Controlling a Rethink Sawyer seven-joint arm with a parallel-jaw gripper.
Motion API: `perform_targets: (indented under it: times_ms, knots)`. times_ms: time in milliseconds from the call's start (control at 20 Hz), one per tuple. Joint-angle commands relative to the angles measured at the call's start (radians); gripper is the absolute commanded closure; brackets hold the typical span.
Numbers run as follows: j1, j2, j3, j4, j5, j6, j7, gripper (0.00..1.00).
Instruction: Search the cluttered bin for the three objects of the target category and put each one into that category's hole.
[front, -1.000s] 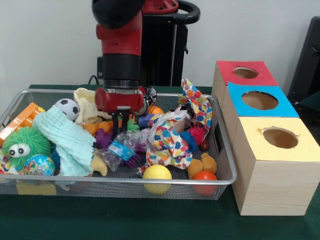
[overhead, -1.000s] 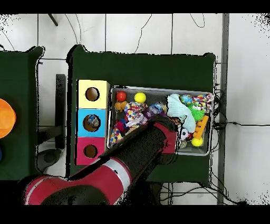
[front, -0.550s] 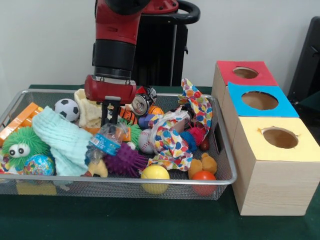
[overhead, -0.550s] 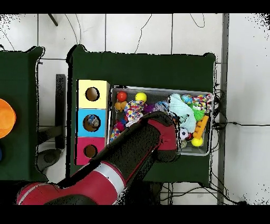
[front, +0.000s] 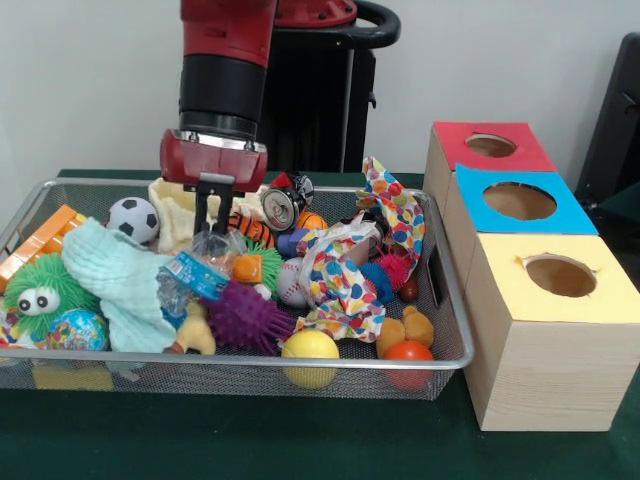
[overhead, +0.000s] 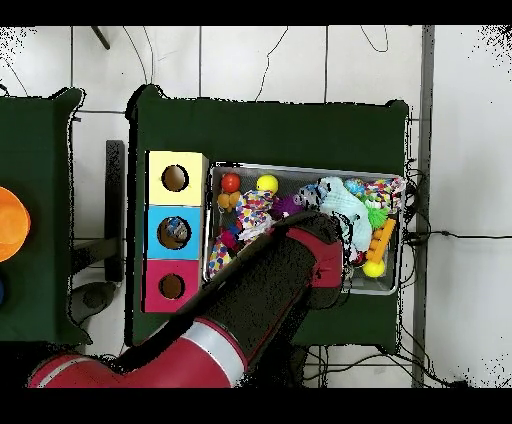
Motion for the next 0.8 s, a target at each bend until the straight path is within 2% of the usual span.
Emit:
perform_targets:
  times_ms: [50,300,550,800]
  knots:
    - [0.007,-0.074,0.154,0.084,0.015,-0.016,0.163,1.0]
    - [0.051,-0.132,0.138,0.137,-0.021,-0.02,0.215,1.0]
    - [0.05,-0.176,0.146,0.182,-0.012,-0.031,0.191,1.0]
    - [0.062,-0.194,0.158,0.199,-0.081,-0.047,0.294,1.0]
